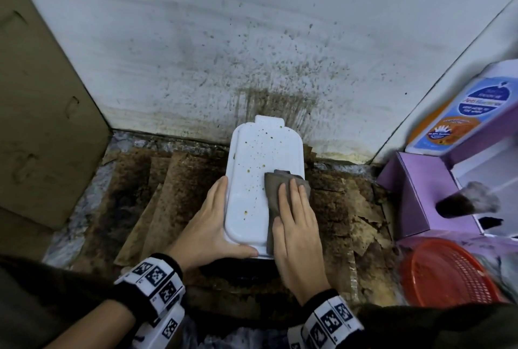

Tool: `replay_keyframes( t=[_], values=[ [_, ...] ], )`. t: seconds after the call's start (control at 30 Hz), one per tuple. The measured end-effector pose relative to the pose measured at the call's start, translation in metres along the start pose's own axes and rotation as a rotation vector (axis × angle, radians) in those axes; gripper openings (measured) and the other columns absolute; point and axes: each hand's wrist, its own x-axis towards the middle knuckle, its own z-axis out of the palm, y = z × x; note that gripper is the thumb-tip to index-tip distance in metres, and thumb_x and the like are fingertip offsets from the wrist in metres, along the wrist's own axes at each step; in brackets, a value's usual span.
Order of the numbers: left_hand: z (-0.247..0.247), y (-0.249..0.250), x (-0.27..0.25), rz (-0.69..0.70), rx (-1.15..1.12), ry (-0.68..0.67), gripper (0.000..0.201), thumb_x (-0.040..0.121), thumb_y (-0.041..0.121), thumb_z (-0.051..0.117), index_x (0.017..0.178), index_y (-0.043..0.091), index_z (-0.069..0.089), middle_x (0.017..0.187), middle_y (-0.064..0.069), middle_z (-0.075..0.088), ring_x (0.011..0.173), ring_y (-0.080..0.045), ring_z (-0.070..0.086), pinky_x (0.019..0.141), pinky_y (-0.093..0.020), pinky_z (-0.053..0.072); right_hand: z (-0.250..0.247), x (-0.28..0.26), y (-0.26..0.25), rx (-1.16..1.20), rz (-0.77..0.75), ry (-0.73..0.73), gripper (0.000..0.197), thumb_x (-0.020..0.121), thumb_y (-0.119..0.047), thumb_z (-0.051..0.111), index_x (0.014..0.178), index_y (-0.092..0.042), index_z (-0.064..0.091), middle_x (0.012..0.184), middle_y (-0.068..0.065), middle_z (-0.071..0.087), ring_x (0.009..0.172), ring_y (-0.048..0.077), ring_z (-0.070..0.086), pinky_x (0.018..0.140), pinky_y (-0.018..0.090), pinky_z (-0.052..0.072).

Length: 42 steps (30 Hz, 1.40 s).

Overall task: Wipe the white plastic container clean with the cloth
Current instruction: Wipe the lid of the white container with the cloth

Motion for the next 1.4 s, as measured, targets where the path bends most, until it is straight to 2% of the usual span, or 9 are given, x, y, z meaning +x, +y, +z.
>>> replay_keyframes(
  t=[0.1,0.23,0.37,0.5,0.7,0.97,1.07,1.2,1.4],
  values=[
    [0.004,-0.004,0.000,0.028,-0.074,0.023,0.160,0.048,0.083,0.080,0.156,0.030,-0.026,0.158,0.030,-0.026,0.154,-0.001,-0.009,0.123,-0.036,0.020,0.004,-0.008,-0.003,0.021,0.019,0.023,0.057,0.105,-0.027,0.025,0.160,-0.012,0.019,0.169,0.005,0.012,0.157,0.018,0.003,0.125,0.038,0.016],
    [0.007,-0.006,0.002,0.042,-0.105,0.040,0.157,0.050,0.080,0.082,0.157,0.033,-0.023,0.159,0.030,-0.025,0.154,0.000,-0.010,0.123,-0.036,0.017,0.003,0.005,0.000,-0.035,0.000,0.021,0.057,0.105,-0.027,0.026,0.159,-0.009,0.022,0.168,0.009,0.014,0.157,0.019,0.005,0.126,0.036,0.016],
    [0.007,-0.006,0.002,0.033,-0.117,0.039,0.158,0.047,0.084,0.078,0.157,0.033,-0.024,0.157,0.034,-0.026,0.152,0.003,-0.011,0.122,-0.033,0.014,0.001,0.038,0.012,-0.027,-0.001,-0.047,0.059,0.105,-0.036,0.017,0.160,-0.014,0.017,0.169,0.005,0.007,0.157,0.017,-0.001,0.127,0.032,0.008],
    [0.007,-0.006,0.001,0.045,-0.118,0.041,0.157,0.049,0.081,0.080,0.157,0.033,-0.023,0.156,0.035,-0.026,0.152,0.004,-0.010,0.122,-0.032,0.015,0.000,0.060,0.019,-0.022,-0.007,-0.078,0.064,0.102,-0.040,0.011,0.161,-0.015,0.012,0.170,0.004,0.001,0.156,0.015,-0.007,0.125,0.027,-0.001],
    [0.008,-0.008,0.002,0.046,-0.119,0.053,0.156,0.051,0.076,0.085,0.157,0.035,-0.023,0.157,0.033,-0.024,0.153,0.000,-0.006,0.121,-0.035,0.021,0.003,0.048,0.013,0.014,0.013,-0.071,0.063,0.102,-0.037,0.014,0.161,-0.013,0.014,0.170,0.004,0.003,0.156,0.015,-0.005,0.127,0.032,0.004],
    [0.009,-0.008,0.002,0.052,-0.107,0.053,0.155,0.051,0.076,0.084,0.157,0.035,-0.022,0.156,0.035,-0.024,0.151,0.006,-0.007,0.120,-0.033,0.020,0.001,0.005,0.005,0.059,0.007,-0.007,0.057,0.105,-0.026,0.026,0.160,-0.014,0.017,0.169,0.001,0.007,0.156,0.013,-0.001,0.126,0.028,0.005],
    [0.010,-0.008,0.002,0.051,-0.120,0.062,0.155,0.051,0.075,0.085,0.157,0.035,-0.020,0.156,0.037,-0.022,0.151,0.007,-0.005,0.119,-0.032,0.020,0.002,0.000,0.005,0.062,-0.001,0.024,0.056,0.105,-0.024,0.029,0.160,-0.012,0.021,0.169,0.003,0.012,0.157,0.017,0.003,0.127,0.032,0.009],
    [0.011,-0.009,0.003,0.047,-0.120,0.066,0.155,0.051,0.075,0.085,0.158,0.035,-0.019,0.157,0.035,-0.020,0.152,0.005,-0.003,0.122,-0.034,0.020,0.003,0.000,0.004,0.045,0.010,0.030,0.056,0.105,-0.025,0.029,0.159,-0.012,0.023,0.168,0.005,0.014,0.157,0.018,0.005,0.126,0.035,0.014],
    [0.012,-0.009,0.004,0.053,-0.121,0.067,0.155,0.050,0.075,0.084,0.158,0.032,-0.019,0.159,0.031,-0.020,0.153,0.003,-0.006,0.124,-0.033,0.015,0.003,0.001,0.006,0.031,0.012,0.015,0.057,0.105,-0.027,0.027,0.160,-0.013,0.021,0.169,0.004,0.012,0.157,0.017,0.002,0.127,0.036,0.014]
  ],
)
